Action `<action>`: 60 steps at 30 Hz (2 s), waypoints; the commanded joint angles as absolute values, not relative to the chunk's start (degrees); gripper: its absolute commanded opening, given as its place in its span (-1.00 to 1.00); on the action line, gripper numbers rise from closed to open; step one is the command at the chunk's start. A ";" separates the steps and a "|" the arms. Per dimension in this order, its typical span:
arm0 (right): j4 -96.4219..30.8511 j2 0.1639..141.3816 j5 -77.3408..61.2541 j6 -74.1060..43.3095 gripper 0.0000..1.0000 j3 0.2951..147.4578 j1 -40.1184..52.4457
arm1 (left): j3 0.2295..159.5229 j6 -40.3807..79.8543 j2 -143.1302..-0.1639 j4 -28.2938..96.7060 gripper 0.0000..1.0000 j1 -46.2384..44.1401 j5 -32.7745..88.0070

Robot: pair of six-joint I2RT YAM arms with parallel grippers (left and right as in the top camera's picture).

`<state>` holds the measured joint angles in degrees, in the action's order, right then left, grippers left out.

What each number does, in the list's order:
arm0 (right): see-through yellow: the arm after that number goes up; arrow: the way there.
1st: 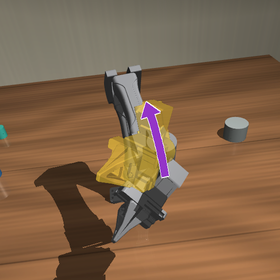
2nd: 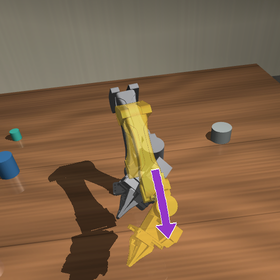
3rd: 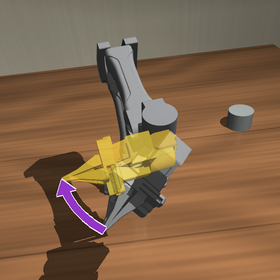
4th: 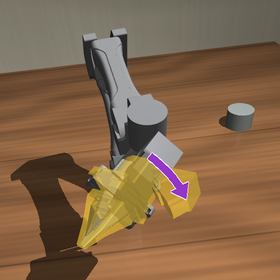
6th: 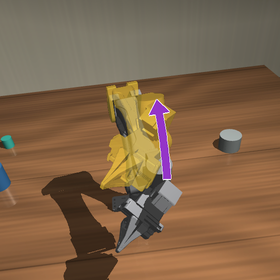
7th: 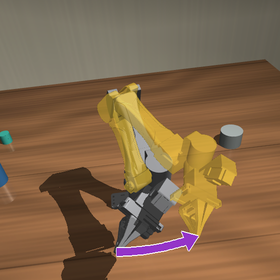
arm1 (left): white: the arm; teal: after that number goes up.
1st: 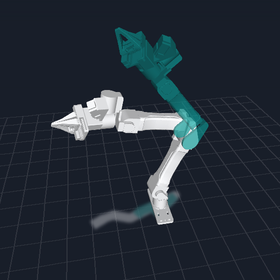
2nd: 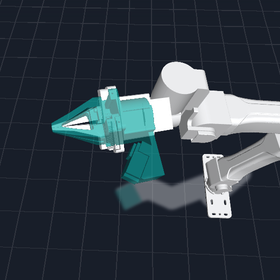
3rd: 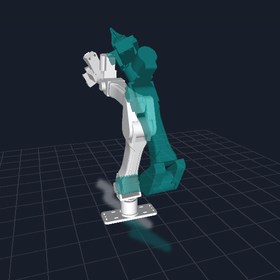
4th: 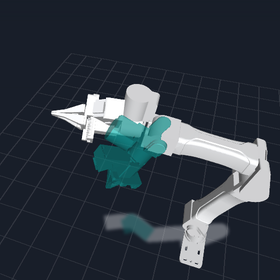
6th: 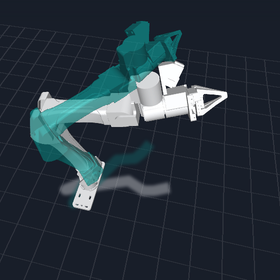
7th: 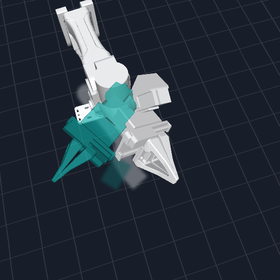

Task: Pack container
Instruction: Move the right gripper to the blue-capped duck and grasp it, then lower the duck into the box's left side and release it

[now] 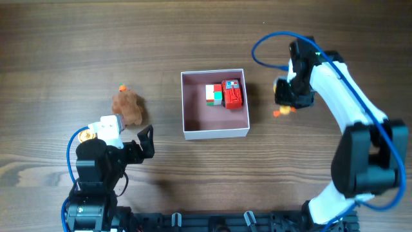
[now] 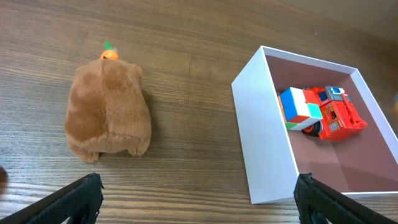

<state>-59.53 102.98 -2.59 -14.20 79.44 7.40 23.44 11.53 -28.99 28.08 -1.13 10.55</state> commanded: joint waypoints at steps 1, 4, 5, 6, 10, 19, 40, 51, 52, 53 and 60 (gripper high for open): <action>-58.11 92.18 -3.53 -20.08 -0.91 89.49 17.17 | 24.75 12.49 -28.88 27.90 1.00 -1.39 10.85; -52.31 91.55 -3.18 -29.45 -0.91 92.62 28.88 | 24.75 12.49 -28.88 27.92 1.00 -1.39 10.85; -50.65 92.95 -2.13 -31.81 -0.91 92.62 31.77 | 24.75 12.49 -28.88 27.92 0.99 -1.39 10.85; -49.43 95.00 -1.04 -33.54 -0.91 92.62 34.11 | 24.75 12.49 -28.88 27.92 0.99 -1.39 10.85; -45.45 106.21 -0.95 -40.36 -0.91 92.62 38.48 | 24.75 12.49 -28.88 27.92 0.99 -1.39 10.85; -42.98 118.56 -2.44 -42.02 -0.91 92.62 38.63 | 24.75 12.49 -28.88 27.94 1.00 -1.39 10.85; -42.46 123.39 -6.55 -41.95 -0.04 92.55 38.83 | 24.75 12.49 -28.88 27.97 1.00 -1.39 10.85; -43.31 123.37 -6.52 -41.30 0.02 92.55 39.22 | 24.75 12.49 -28.88 27.94 0.99 -1.39 10.85; -43.75 123.37 -6.52 -41.32 0.02 92.55 39.22 | 24.75 12.49 -28.88 27.94 0.99 -1.39 10.85; -44.42 123.37 -6.52 -41.34 0.03 92.55 39.22 | 24.75 12.49 -28.88 27.94 0.99 -1.39 10.85; -50.24 123.37 -6.55 -42.61 0.23 92.55 39.38 | 24.75 12.49 -28.88 27.94 1.00 -1.39 10.85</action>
